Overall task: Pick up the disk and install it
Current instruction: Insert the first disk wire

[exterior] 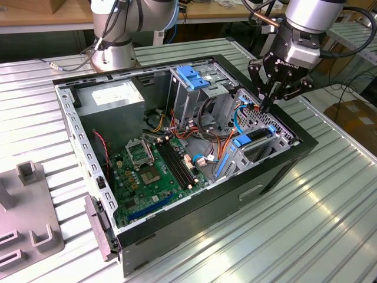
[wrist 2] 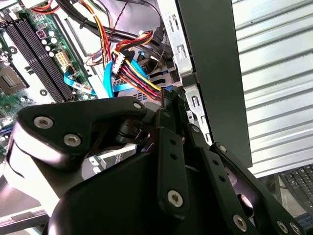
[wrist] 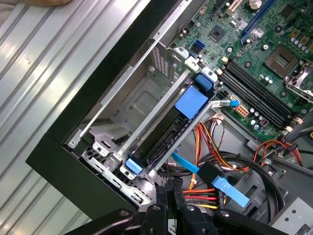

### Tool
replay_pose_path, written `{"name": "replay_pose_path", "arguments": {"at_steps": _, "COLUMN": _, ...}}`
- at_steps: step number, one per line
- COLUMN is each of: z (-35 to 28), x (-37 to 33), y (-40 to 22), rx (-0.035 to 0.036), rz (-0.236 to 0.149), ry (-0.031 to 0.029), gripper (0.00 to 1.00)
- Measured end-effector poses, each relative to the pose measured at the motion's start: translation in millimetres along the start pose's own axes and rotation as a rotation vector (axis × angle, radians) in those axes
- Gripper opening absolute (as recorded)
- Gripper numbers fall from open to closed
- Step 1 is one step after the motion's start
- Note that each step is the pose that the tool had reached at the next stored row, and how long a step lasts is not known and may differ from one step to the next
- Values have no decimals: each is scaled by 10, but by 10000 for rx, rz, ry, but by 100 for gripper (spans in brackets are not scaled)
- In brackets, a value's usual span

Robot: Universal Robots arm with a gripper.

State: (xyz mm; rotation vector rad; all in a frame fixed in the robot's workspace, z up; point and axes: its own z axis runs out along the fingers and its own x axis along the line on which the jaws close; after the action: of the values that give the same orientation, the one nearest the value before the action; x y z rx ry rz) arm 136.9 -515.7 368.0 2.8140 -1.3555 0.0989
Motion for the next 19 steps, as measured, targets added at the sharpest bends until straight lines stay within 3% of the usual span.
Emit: {"name": "replay_pose_path", "arguments": {"at_steps": 19, "z": 23, "x": -1, "y": 0, "rx": -213, "rz": 3292, "ry": 43, "gripper": 17}}
